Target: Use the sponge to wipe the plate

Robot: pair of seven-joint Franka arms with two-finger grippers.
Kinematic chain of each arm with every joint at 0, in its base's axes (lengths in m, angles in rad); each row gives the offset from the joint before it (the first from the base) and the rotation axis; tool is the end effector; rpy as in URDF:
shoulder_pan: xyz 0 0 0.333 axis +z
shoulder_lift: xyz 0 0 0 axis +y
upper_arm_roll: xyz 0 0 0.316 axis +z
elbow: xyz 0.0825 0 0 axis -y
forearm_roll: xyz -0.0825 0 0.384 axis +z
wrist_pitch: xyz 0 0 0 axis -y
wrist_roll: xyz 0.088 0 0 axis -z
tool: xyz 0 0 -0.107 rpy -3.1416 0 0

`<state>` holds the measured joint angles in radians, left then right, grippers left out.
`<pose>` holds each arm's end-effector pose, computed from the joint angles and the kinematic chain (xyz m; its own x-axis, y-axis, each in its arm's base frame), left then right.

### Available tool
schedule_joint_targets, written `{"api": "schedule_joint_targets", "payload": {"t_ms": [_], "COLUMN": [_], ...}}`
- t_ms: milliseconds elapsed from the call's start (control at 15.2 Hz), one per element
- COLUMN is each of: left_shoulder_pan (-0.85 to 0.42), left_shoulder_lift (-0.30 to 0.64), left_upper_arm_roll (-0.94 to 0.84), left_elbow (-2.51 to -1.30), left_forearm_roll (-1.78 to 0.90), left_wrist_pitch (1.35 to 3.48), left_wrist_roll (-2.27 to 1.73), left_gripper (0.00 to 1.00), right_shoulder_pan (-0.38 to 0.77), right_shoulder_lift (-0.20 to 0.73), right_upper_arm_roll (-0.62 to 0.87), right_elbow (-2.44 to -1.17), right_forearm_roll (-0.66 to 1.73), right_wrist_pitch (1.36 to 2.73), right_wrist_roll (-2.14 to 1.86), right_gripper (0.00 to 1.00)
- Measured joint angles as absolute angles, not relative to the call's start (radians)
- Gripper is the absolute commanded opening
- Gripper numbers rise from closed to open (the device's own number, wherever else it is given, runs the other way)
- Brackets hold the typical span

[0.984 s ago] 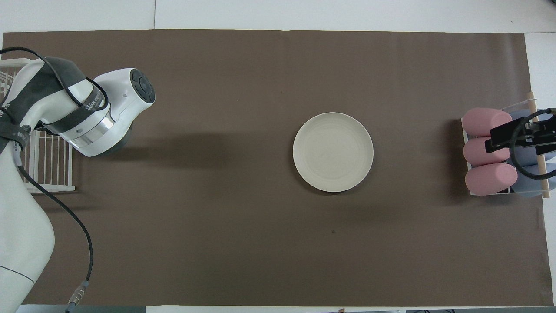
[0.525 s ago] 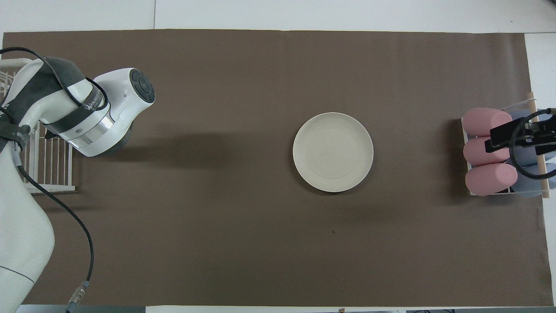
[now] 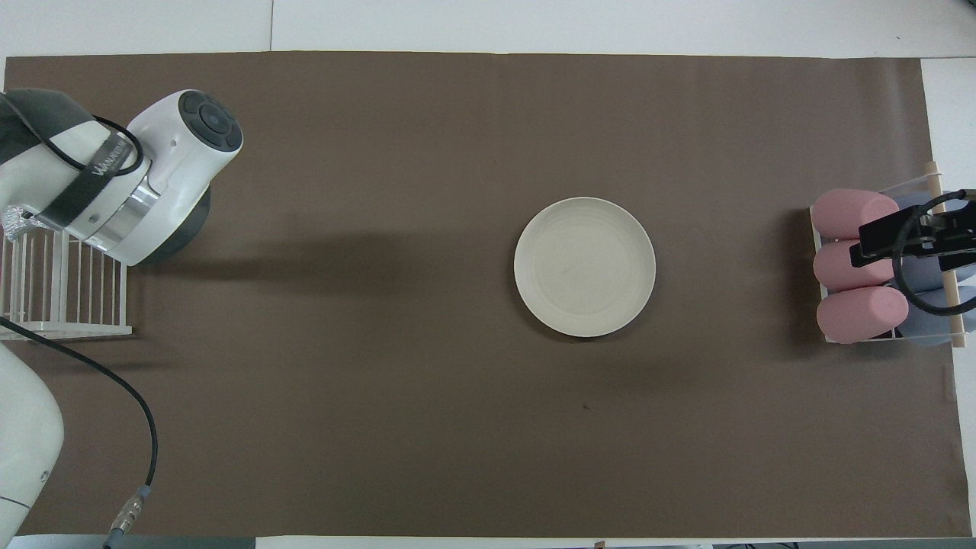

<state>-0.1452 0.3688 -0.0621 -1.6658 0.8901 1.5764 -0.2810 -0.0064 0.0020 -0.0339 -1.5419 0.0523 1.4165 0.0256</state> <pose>0.6247 -0.0426 0.3990 0.9710 -0.0315 -0.2372 -0.2091 -0.5934 -0.7773 0.5383 -0.0154 0.6245 0.9901 -0.0575 -0.1281 -0.0642 -0.9967 -0.0489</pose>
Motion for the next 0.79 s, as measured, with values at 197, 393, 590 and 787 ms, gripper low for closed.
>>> {"api": "schedule_joint_targets", "payload": {"t_ms": [197,393,590,787], "left_shoulder_pan": [-0.101,-0.078,-0.035,-0.018], "left_shoulder_lift": [0.289,0.196,0.099,0.01], "left_upper_arm_roll": [-0.061,-0.06,-0.059,-0.059], "left_elbow": [-1.629,-1.617,-1.622,-1.648], "left_forearm_roll": [0.687,0.475,0.272,0.122], "left_wrist_pitch": [1.592,1.591,1.573,1.569], "left_wrist_roll": [-0.276,-0.275,-0.267,-0.252], "left_gripper": [1.0,1.0,1.0,1.0], "right_shoulder_pan": [-0.006,-0.006,-0.006,-0.006], "right_shoulder_lift": [0.001,0.001,0.001,0.001], "right_upper_arm_roll": [-0.031,-0.028,-0.027,-0.026], "right_elbow": [-1.538,-1.535,-1.535,-1.534], "right_forearm_roll": [0.052,0.052,0.052,0.047], "right_wrist_pitch": [1.418,1.42,1.436,1.455], "right_wrist_roll": [0.026,0.026,0.026,0.026], "right_gripper": [1.0,1.0,1.0,1.0]}}
